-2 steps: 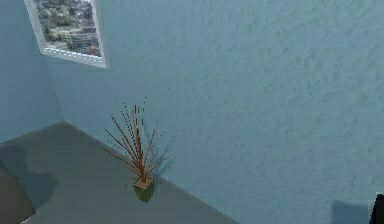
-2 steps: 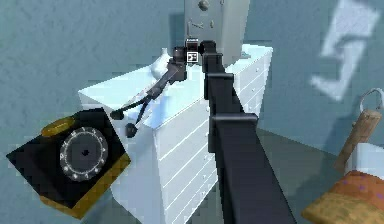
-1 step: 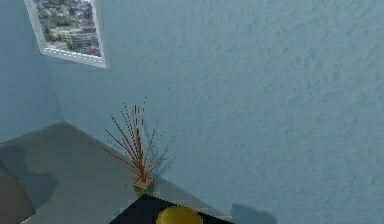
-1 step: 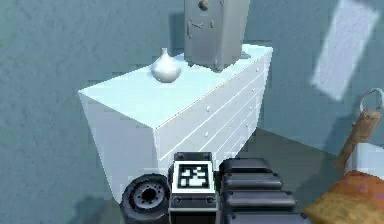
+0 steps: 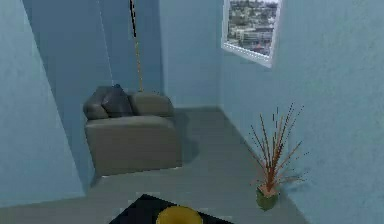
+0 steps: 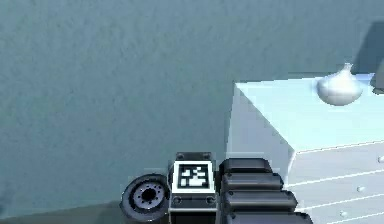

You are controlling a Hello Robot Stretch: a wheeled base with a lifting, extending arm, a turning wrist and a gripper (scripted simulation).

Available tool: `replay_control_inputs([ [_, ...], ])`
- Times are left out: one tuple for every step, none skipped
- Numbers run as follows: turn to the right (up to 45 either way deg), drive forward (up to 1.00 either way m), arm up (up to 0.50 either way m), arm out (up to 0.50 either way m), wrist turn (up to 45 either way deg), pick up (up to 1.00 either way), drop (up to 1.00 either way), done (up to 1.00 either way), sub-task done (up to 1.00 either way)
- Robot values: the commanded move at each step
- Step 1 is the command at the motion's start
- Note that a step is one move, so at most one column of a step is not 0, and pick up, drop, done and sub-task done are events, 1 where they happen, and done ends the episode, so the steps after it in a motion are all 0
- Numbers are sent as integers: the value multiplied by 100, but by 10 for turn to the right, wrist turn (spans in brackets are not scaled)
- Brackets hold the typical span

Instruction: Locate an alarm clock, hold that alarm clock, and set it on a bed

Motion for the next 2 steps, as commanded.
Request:
replay_control_inputs([
  [-450,0,0,0,0,0,0,0,0],
  [-60,0,0,0,0,0,0,0,0],
])
